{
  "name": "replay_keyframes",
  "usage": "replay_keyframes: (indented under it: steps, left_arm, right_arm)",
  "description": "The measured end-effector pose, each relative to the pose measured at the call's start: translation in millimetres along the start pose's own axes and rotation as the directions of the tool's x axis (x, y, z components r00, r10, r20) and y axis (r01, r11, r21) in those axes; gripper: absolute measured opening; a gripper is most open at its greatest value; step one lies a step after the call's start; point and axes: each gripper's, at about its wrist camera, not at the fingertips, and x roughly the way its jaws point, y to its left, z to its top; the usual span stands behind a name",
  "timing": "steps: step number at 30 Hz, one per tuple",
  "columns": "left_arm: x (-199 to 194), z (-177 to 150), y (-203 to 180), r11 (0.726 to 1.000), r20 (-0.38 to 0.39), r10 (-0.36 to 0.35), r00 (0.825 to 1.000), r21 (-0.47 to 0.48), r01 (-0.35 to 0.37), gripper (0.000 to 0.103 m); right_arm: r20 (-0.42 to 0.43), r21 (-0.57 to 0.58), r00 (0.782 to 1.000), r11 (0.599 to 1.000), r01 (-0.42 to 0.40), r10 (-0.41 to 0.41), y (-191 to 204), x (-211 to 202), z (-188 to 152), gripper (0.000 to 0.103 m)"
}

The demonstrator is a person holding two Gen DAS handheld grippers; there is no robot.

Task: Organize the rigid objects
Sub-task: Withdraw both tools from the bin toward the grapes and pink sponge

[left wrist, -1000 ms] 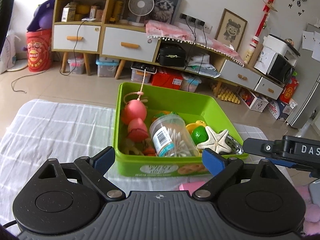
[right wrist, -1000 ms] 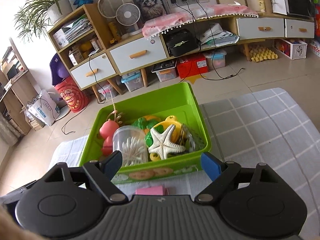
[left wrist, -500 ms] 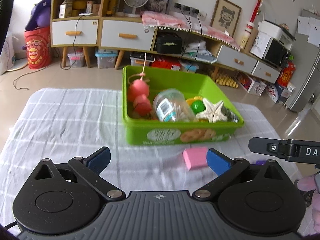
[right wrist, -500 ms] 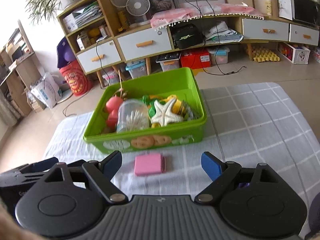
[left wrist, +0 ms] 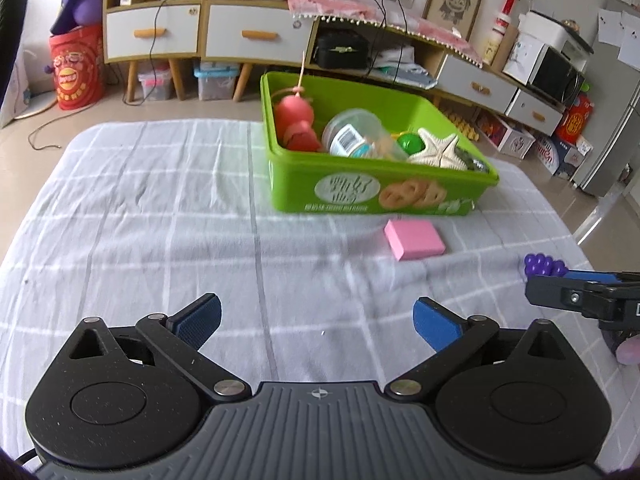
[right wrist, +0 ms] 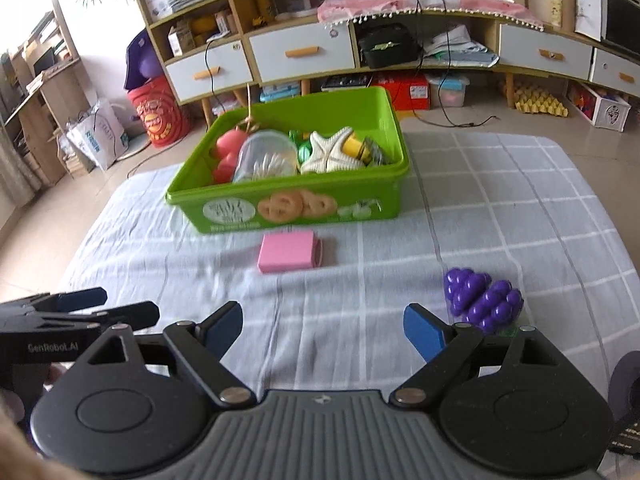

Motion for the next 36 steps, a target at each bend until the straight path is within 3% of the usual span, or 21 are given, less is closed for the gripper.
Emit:
replay_keyframes:
  steps: [9, 18, 31, 36]
  left_arm:
    - [9.0, -14.8, -11.5, 0.999, -0.021, 0.005, 1.0, 0.036, -0.005, 0.101]
    - [30.0, -30.2, -27.8, 0.998, -0.072, 0.008, 0.997, 0.061, -0.004, 0.101]
    - [40.2, -45.5, -61.7, 0.975, 0.008, 0.058, 0.998, 0.214, -0.059, 0.101]
    - [44.4, -39.4, -60.2, 0.981, 0.018, 0.061, 0.998, 0.184, -0.063, 0.101]
  right_arm:
    - [-0.006, -0.075, 0.999, 0.997, 0.034, -0.034, -3.6, 2.7, -23.4, 0.067]
    - [-0.036, -0.082, 0.994, 0.992, 0.098, -0.101, -34.6, 13.9, -43.1, 0.067]
    - [-0.087, -0.008, 0.989, 0.993, 0.122, -0.122, -65.6, 33.7, -39.3, 0.067]
    - [-0.075, 0.012, 0.99, 0.993, 0.121, -0.119, -77.7, 39.6, -30.8, 0.068]
